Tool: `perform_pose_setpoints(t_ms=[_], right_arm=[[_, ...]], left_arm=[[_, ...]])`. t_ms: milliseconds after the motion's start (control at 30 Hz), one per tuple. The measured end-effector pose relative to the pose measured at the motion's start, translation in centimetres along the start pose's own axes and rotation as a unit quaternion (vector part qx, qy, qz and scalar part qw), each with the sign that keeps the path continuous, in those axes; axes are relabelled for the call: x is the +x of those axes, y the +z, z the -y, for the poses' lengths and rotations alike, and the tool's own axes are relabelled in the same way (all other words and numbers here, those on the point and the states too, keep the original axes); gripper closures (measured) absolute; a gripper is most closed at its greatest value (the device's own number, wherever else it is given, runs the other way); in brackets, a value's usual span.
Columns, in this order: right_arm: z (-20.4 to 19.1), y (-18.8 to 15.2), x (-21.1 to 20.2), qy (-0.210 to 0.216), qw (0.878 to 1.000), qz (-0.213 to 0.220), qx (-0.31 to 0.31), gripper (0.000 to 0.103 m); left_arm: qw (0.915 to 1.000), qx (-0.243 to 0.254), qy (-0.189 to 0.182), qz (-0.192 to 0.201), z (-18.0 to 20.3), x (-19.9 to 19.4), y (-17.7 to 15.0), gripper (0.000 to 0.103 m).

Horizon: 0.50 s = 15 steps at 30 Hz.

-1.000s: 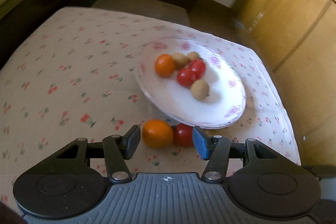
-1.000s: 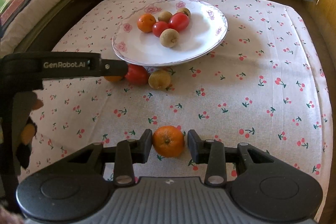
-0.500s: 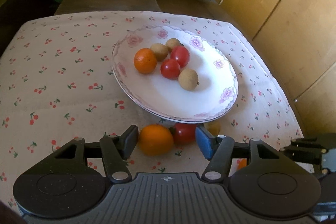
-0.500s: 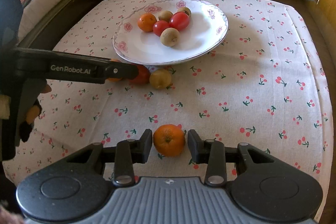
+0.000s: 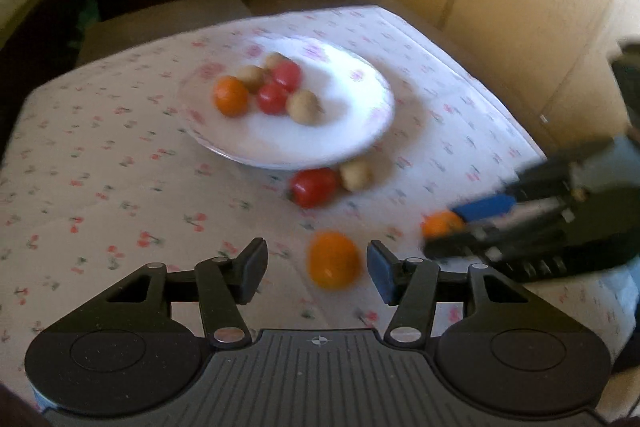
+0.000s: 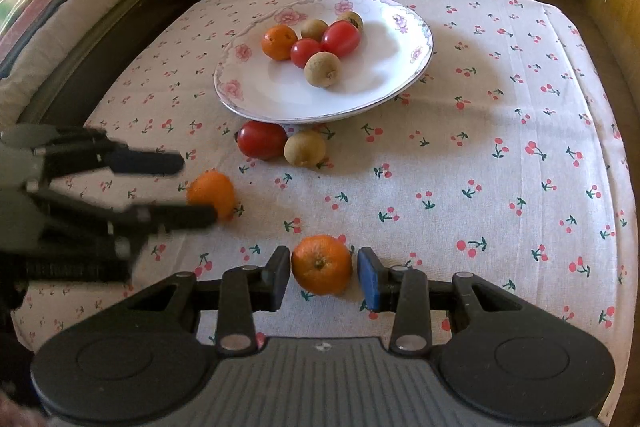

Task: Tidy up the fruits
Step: 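Close the left gripper on the orange on the cloth while the right gripper holds its orange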

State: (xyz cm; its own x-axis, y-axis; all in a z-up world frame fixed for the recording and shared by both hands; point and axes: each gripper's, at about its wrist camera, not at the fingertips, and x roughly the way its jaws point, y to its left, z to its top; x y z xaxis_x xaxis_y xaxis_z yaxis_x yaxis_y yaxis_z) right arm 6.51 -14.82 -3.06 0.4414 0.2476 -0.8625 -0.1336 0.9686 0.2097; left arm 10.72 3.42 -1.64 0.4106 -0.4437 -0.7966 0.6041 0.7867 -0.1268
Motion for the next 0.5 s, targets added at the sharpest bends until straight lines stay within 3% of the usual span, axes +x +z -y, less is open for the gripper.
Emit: perform_pose_setpoints(t_ms=[67, 233, 367, 500], right_arm=[[-0.1, 0.1, 0.0, -0.001, 1.000, -0.002, -0.002, 0.065], [-0.4, 0.1, 0.1, -0.007, 1.000, -0.003, -0.021, 0.065], [-0.4, 0.0, 0.1, -0.010, 1.000, 0.004, -0.024, 0.066], [-0.3, -0.3, -0.3, -0.025, 0.999, 0.000, -0.027, 0.066]], left_arm=[[0.9998, -0.017, -0.009, 0.000, -0.3, 0.2, 0.3, 0.039], [0.9997, 0.008, -0.011, -0.018, 1.9, 1.0, -0.4, 0.038], [0.9991, 0.023, 0.021, -0.030, 3.1, 1.5, -1.6, 0.038], [0.9993, 0.010, 0.037, -0.004, 3.8, 0.8, -1.6, 0.041]])
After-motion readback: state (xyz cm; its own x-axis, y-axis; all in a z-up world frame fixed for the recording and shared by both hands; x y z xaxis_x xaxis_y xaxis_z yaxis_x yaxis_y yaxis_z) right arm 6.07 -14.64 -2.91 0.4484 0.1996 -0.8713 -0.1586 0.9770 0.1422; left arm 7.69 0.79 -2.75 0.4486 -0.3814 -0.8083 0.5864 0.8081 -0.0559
